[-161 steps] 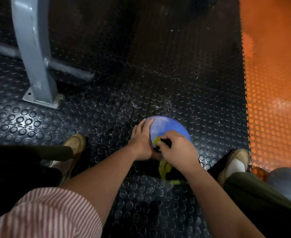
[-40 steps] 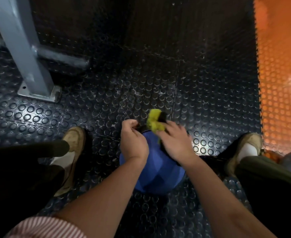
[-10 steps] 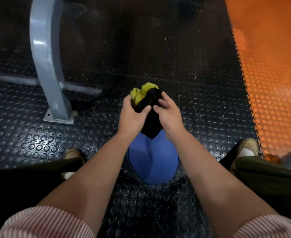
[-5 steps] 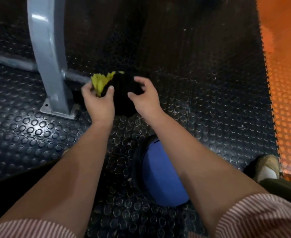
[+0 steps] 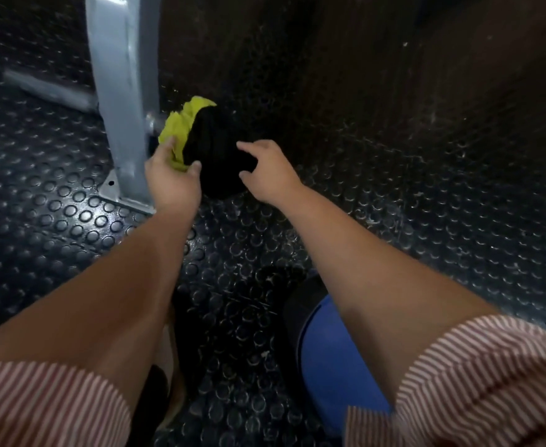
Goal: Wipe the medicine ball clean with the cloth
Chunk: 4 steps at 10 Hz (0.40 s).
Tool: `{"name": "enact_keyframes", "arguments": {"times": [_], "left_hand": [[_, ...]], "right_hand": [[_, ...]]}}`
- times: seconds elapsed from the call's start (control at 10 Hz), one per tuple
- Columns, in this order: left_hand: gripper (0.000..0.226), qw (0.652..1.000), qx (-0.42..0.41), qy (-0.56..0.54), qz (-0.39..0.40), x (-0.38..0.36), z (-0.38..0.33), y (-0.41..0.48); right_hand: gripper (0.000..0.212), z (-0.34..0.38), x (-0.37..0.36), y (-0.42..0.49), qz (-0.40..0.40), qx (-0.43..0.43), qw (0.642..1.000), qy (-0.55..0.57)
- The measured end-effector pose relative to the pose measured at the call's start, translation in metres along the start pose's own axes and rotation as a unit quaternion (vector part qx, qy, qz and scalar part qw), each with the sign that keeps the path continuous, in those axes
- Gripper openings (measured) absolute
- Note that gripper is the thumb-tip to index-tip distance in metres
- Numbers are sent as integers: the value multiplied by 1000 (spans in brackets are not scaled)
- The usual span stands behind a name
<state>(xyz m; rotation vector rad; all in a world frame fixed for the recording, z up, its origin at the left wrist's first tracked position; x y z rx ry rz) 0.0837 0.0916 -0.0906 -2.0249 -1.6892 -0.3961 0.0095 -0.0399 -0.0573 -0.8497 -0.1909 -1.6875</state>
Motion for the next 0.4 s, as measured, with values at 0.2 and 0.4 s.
{"name": "enact_keyframes", "arguments": {"times": [0.2,0.4], "left_hand": [[59,993,-23,113,18,-5,-22,16],[69,982,-22,186,14,-5,-27,-11]], "right_hand": [[54,11,-1,4,16,26,999,-11],[59,-1,4,-14,32,32,998,-47]]}}
Point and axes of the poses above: each hand's wrist, its own y-axis towards the middle knuckle, its own x-axis out of the back of the hand, z = x × y, the point moved 1 cm from there along y, towards the middle knuckle, and after that the axes turned 5 degrees about z, right-handed, at the moved point
